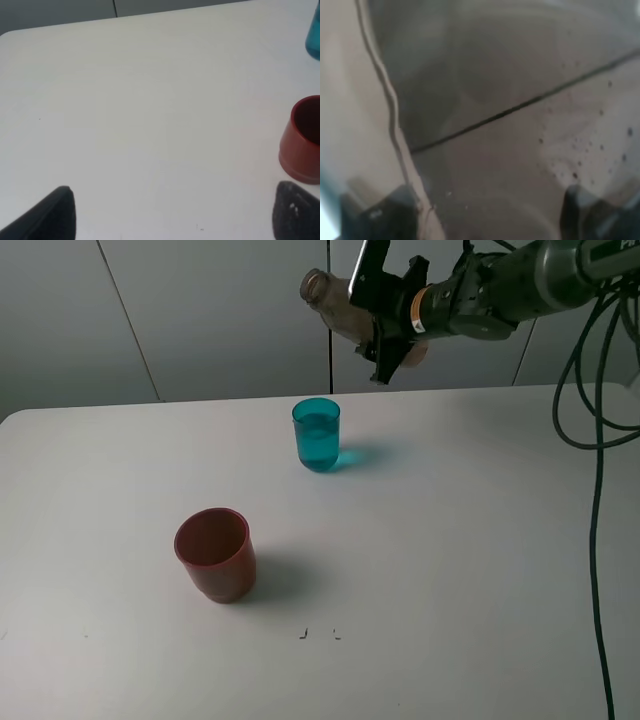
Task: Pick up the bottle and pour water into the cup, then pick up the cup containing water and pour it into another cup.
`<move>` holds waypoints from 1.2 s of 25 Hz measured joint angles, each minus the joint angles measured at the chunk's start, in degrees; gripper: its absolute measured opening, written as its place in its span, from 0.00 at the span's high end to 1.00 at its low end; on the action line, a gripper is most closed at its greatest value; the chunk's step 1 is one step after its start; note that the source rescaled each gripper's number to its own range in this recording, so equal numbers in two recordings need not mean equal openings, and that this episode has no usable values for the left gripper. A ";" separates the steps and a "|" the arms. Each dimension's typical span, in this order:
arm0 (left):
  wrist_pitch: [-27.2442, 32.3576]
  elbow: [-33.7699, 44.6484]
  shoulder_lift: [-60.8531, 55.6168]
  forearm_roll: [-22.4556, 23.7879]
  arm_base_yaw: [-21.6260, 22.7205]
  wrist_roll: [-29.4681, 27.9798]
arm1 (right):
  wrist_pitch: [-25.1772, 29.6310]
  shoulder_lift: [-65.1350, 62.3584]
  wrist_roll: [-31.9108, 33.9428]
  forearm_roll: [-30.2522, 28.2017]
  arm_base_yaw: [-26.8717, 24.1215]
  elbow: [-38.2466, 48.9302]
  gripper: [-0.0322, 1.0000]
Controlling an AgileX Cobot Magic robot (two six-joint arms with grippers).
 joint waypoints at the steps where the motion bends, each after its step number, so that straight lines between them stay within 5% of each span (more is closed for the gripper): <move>1: 0.00 0.00 0.00 0.00 0.00 0.00 | 0.00 -0.95 3.09 0.80 0.00 0.73 0.97; 6: 0.00 0.00 0.00 0.00 0.00 0.00 | 0.00 -5.45 9.54 7.78 0.00 5.27 0.97; 19: 0.00 0.00 0.00 0.00 0.00 0.00 | -0.82 -19.03 10.53 21.96 -1.66 21.43 0.97; 30: 0.00 0.00 0.00 0.00 0.00 0.00 | -15.48 -22.85 10.64 32.23 -8.45 35.81 0.97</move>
